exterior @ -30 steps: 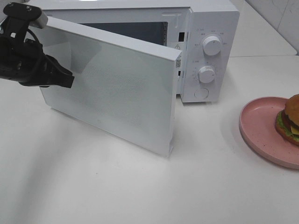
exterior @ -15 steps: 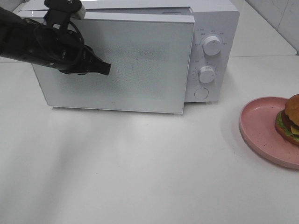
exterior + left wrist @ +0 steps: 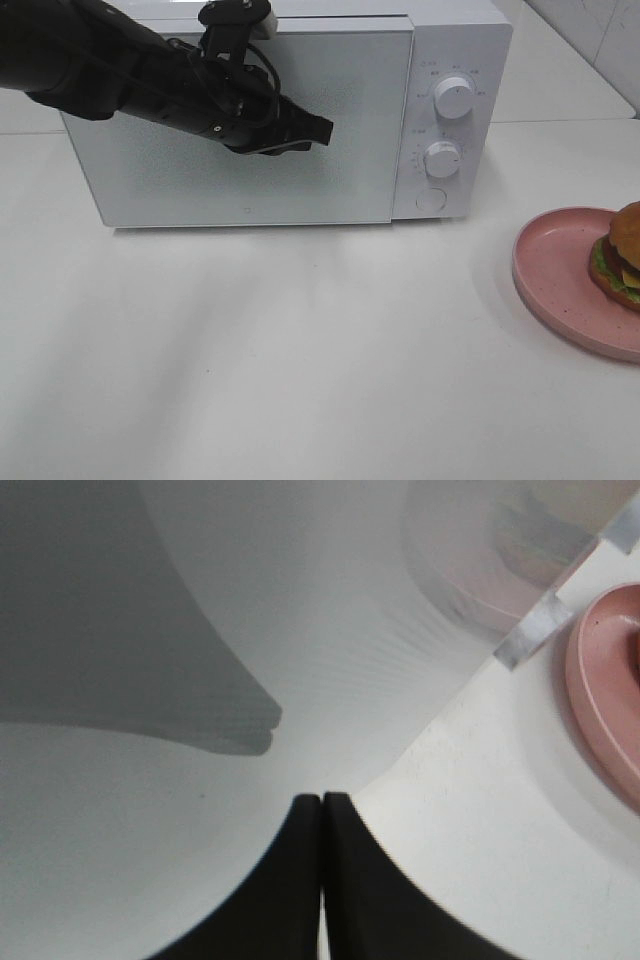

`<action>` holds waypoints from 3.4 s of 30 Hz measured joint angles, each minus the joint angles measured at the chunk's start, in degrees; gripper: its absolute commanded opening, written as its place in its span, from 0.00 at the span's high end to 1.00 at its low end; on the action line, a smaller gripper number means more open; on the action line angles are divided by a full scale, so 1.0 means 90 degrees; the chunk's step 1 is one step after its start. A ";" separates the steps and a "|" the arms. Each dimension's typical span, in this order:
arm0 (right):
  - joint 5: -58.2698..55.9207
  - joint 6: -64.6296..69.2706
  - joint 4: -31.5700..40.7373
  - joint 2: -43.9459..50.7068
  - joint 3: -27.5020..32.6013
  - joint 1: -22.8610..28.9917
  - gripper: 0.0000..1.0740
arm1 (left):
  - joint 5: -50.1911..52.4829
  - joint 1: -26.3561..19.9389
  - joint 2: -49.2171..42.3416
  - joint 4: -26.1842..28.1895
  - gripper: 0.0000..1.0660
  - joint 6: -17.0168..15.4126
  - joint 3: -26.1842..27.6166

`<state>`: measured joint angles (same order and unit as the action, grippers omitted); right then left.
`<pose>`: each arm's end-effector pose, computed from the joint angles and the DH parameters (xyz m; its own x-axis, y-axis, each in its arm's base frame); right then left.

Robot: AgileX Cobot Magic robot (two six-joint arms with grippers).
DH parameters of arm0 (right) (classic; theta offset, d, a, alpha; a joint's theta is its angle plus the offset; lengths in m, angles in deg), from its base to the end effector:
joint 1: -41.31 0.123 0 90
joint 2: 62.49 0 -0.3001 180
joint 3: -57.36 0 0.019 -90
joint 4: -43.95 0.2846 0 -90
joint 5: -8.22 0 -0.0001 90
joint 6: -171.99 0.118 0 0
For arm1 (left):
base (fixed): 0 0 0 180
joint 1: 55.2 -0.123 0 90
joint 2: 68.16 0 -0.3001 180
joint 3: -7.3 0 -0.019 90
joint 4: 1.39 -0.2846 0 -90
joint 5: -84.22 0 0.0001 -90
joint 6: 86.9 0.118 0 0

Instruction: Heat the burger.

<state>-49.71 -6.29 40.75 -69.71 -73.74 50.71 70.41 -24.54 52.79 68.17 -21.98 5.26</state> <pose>0.0360 0.0003 0.2871 -0.4015 -0.0661 -0.9135 -0.1204 0.9925 -0.0189 0.4115 -0.2748 0.1707 -0.5732 0.2591 -0.7773 0.6096 0.7688 -0.1932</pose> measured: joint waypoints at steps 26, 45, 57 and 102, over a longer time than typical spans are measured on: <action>0.0000 0.0000 0.0000 0.0000 0.0000 0.0000 0.38 | -0.1649 0.0325 0.0726 -0.1254 1.00 -0.0127 0.1114; 0.0000 0.0000 0.0000 0.0000 0.0000 0.0000 0.38 | -0.5150 0.0261 0.0019 -0.6602 1.00 -0.5348 0.1165; 0.0000 0.0000 0.0000 0.0000 0.0000 0.0000 0.38 | -0.6169 -0.0108 -0.0917 -0.7073 1.00 -0.6029 0.0955; 0.0000 0.0000 0.0000 0.0000 0.0000 0.0000 0.38 | -0.6201 -0.2973 -0.8849 -0.6895 1.00 -0.6748 -0.3871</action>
<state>-49.71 -6.29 40.75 -69.71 -73.74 50.71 14.61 -51.30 -26.85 6.11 -82.72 -29.58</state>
